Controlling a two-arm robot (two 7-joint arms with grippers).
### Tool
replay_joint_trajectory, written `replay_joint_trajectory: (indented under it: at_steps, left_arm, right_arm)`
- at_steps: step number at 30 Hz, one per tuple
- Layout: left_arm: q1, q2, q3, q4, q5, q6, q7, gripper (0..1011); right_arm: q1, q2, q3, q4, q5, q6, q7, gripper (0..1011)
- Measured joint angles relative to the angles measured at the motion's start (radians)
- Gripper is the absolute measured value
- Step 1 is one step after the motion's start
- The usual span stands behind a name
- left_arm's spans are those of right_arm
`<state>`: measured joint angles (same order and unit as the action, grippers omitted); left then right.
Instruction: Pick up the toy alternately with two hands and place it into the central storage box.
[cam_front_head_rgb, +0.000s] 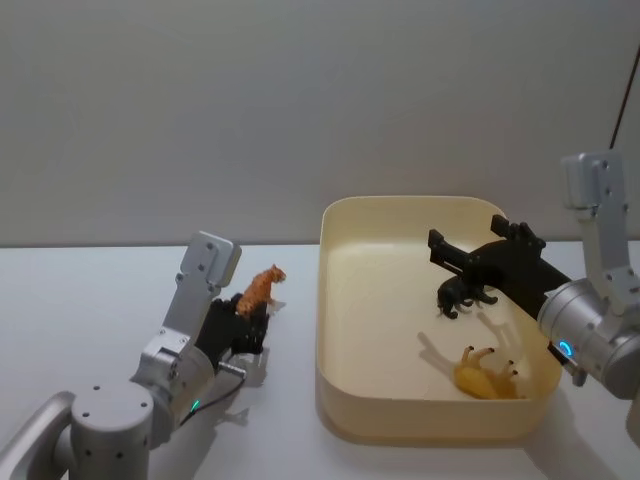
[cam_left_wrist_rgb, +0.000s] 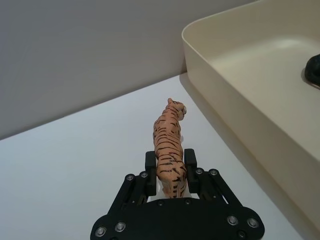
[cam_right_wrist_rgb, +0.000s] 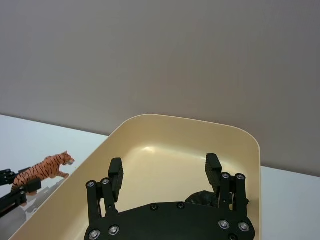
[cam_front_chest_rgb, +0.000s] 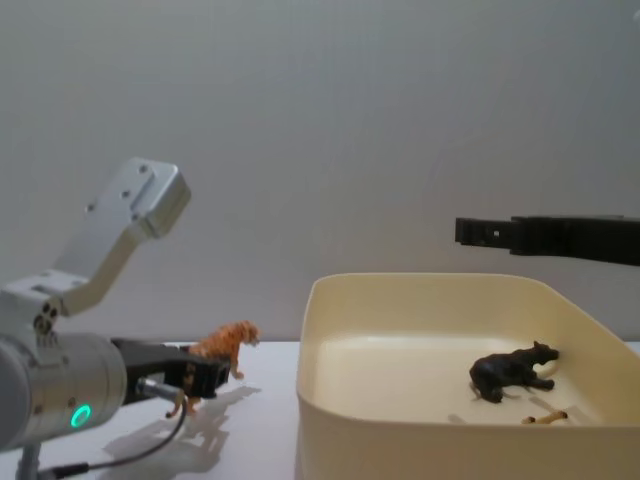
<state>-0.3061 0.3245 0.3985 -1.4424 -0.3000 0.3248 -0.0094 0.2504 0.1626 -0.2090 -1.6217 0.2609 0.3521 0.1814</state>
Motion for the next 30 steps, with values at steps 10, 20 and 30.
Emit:
replay_joint_trajectory:
  at_steps: [10,20,30]
  left_arm:
    - [-0.015,0.004,-0.011,-0.058,0.052,0.008,0.007,302]
    - [-0.061,-0.009,-0.012,-0.064,0.107,0.009,-0.091,302]
    - [-0.142,-0.052,0.0,0.0,0.161,-0.019,-0.225,304]
  right_arm:
    - [0.0,0.0,0.0,0.0,0.0,0.0,0.0,1001]
    - [0.0,0.0,0.0,0.0,0.0,0.0,0.0,1000]
    - [0.0,0.0,0.0,0.0,0.0,0.0,0.0,1001]
